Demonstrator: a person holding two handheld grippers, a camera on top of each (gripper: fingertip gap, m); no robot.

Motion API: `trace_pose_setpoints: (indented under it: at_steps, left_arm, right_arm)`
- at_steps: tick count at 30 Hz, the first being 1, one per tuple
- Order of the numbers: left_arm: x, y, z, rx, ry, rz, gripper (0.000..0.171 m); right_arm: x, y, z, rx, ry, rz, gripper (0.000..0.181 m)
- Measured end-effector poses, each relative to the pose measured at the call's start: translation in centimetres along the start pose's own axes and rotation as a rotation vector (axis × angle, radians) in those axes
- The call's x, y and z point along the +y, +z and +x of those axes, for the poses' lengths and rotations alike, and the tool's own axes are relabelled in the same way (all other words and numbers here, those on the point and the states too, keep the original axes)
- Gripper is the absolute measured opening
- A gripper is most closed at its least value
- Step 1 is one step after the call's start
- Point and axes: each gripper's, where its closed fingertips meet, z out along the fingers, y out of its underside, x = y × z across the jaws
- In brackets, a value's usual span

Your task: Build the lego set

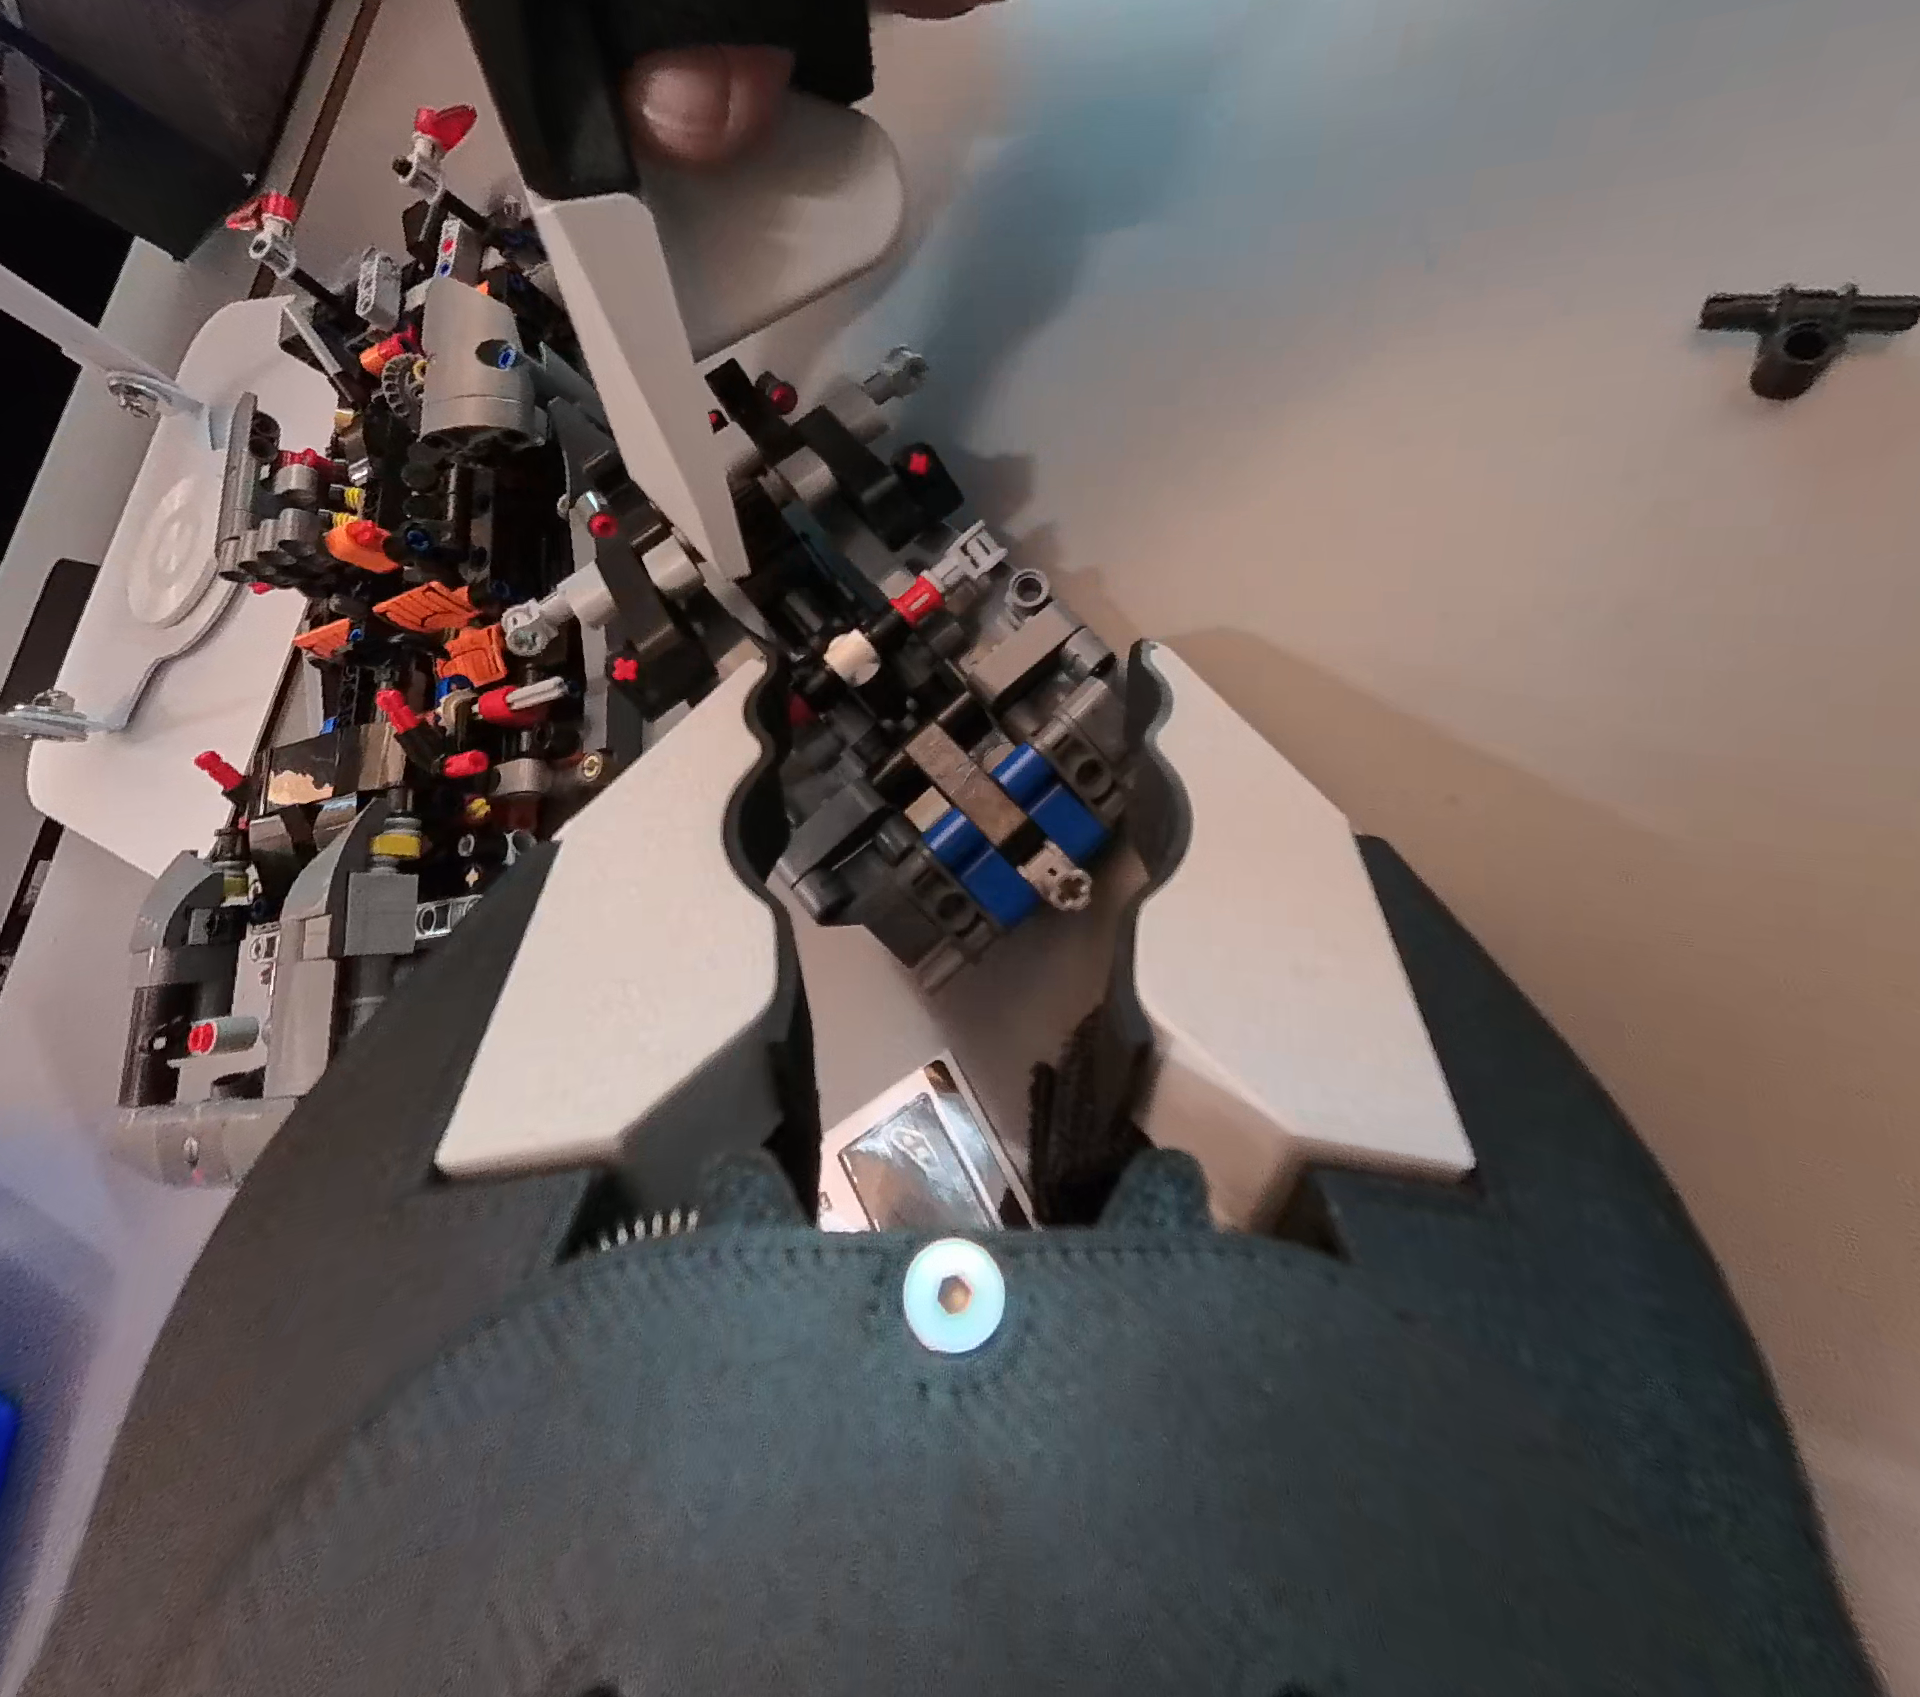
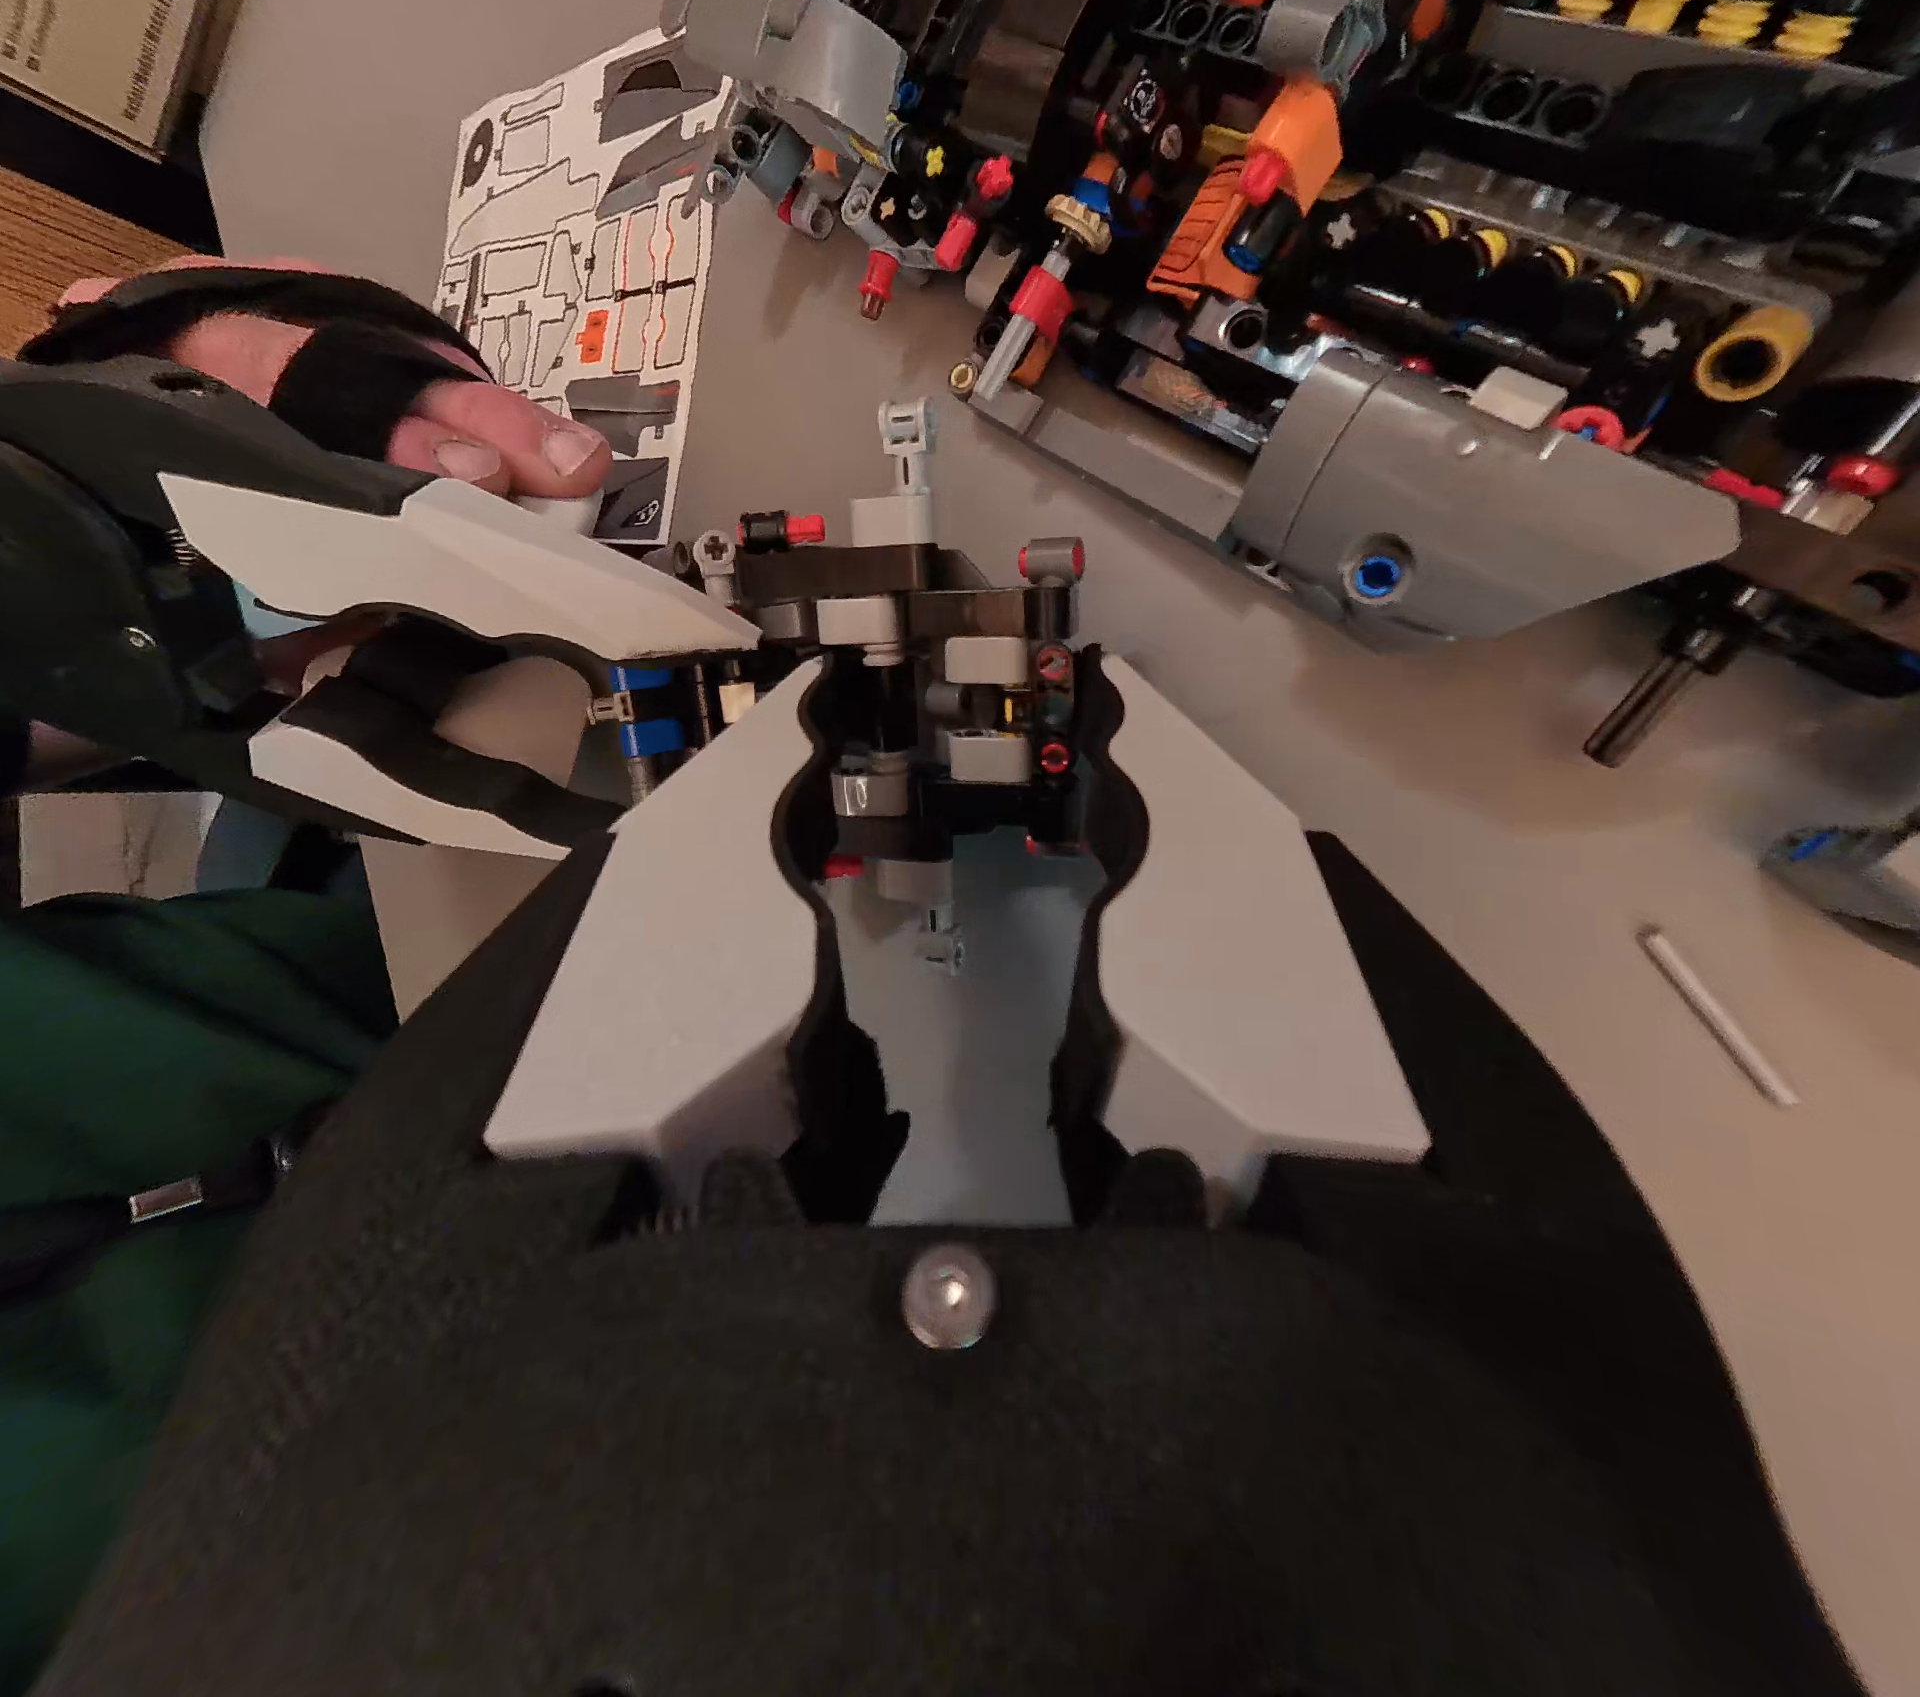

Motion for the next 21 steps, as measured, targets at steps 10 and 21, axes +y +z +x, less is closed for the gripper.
trace_pose_setpoints:
  at_steps: [10,21]
  left_arm:
    - [0.04,0.01,0.02,0.013,-0.016,0.008,0.063]
    - [-0.09,0.09,0.40,0.047,-0.032,0.028,0.058]
  right_arm:
    - [-0.39,0.32,-0.03,-0.048,-0.029,-0.006,0.040]
    - [-0.49,0.76,-0.29,-0.063,-0.064,0.015,0.038]
